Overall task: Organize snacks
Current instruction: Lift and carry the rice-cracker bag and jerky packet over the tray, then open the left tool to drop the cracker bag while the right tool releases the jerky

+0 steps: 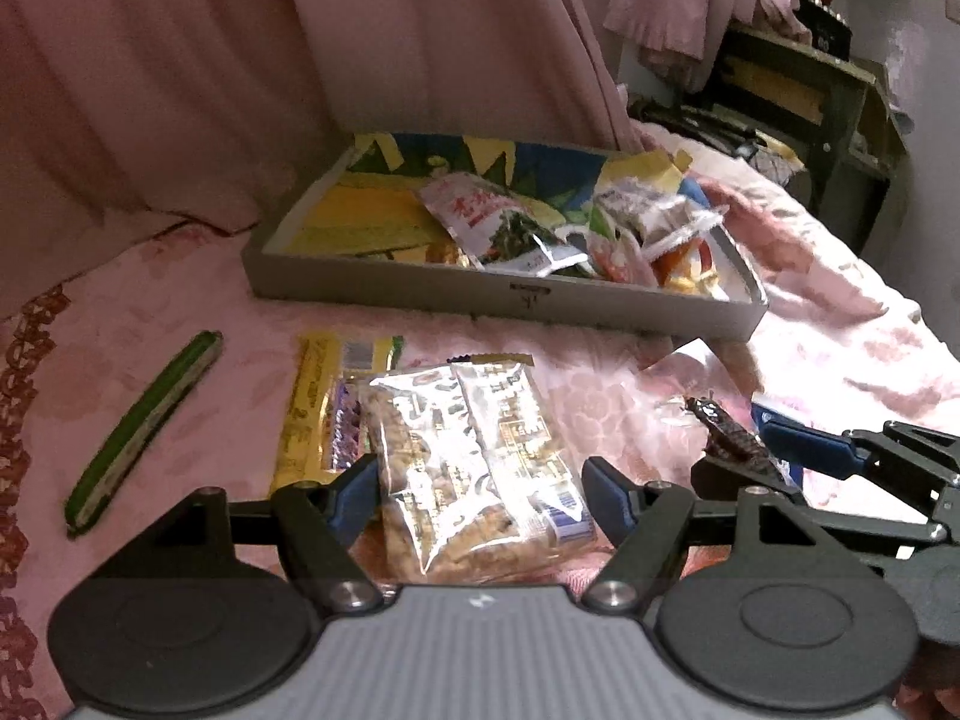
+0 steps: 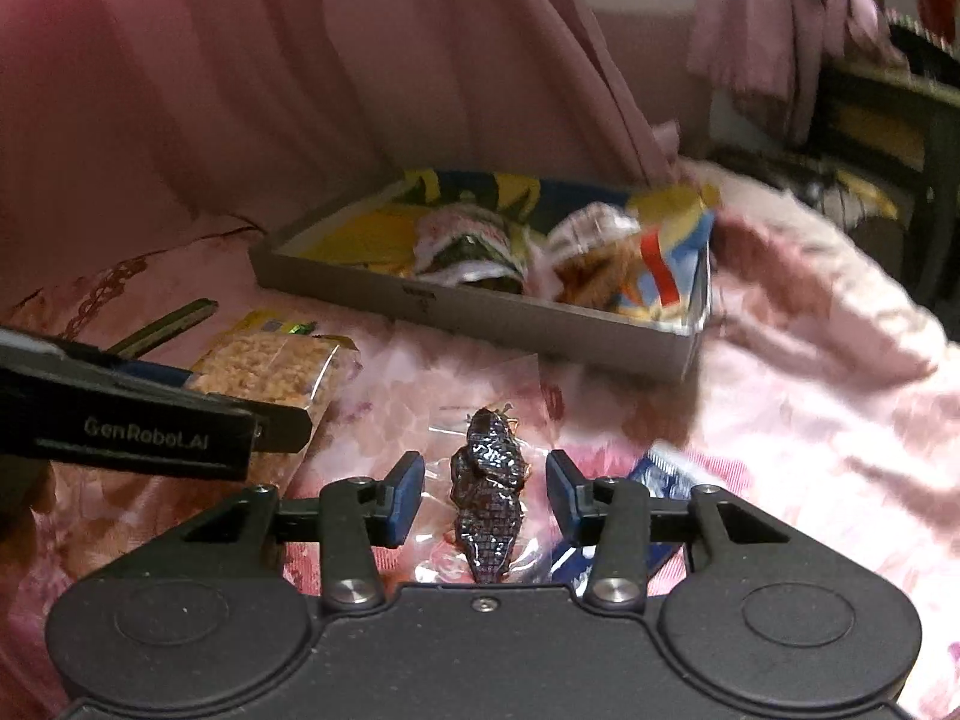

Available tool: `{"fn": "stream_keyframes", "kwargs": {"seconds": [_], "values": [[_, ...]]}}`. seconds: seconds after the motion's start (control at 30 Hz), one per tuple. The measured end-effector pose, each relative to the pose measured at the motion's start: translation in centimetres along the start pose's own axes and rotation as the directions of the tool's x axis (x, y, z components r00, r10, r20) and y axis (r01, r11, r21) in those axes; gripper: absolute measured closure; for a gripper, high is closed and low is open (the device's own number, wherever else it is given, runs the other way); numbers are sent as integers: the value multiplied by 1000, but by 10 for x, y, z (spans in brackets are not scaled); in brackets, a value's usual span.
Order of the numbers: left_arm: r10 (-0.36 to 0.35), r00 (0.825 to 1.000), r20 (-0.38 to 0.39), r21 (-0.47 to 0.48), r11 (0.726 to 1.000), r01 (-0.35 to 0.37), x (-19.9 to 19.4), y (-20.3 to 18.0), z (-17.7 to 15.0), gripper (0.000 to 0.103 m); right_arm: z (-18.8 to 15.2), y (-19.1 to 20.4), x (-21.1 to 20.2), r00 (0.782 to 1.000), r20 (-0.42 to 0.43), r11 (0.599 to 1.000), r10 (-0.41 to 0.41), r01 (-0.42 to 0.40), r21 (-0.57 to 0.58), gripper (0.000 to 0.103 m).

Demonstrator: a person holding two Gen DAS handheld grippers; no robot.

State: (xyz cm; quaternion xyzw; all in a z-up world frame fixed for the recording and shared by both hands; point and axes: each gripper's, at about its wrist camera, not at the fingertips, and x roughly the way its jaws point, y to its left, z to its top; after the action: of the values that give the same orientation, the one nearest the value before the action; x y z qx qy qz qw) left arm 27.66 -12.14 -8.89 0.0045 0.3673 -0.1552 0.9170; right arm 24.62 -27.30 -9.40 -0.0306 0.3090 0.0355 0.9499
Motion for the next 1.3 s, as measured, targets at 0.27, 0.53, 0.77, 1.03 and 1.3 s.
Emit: {"fn": "stream_keyframes", "kwargs": {"seconds": [0.27,0.53,0.77,1.03,1.3], "values": [[11,995,97,-9,1000,-11,-12,2,30,27,14,1,-12,986,162,997,-47,55,-45,57],[53,976,211,-54,998,-43,17,8,101,27,71,-3,24,910,407,992,-85,116,-52,57],[83,973,217,-104,993,-61,71,35,143,27,101,-6,83,895,441,987,-70,124,-97,57],[103,984,143,-100,991,-89,115,58,140,27,100,-4,128,929,368,989,-52,98,-107,57],[101,991,92,-127,988,-89,132,66,126,27,101,-2,147,951,304,989,-51,91,-118,56]]}}
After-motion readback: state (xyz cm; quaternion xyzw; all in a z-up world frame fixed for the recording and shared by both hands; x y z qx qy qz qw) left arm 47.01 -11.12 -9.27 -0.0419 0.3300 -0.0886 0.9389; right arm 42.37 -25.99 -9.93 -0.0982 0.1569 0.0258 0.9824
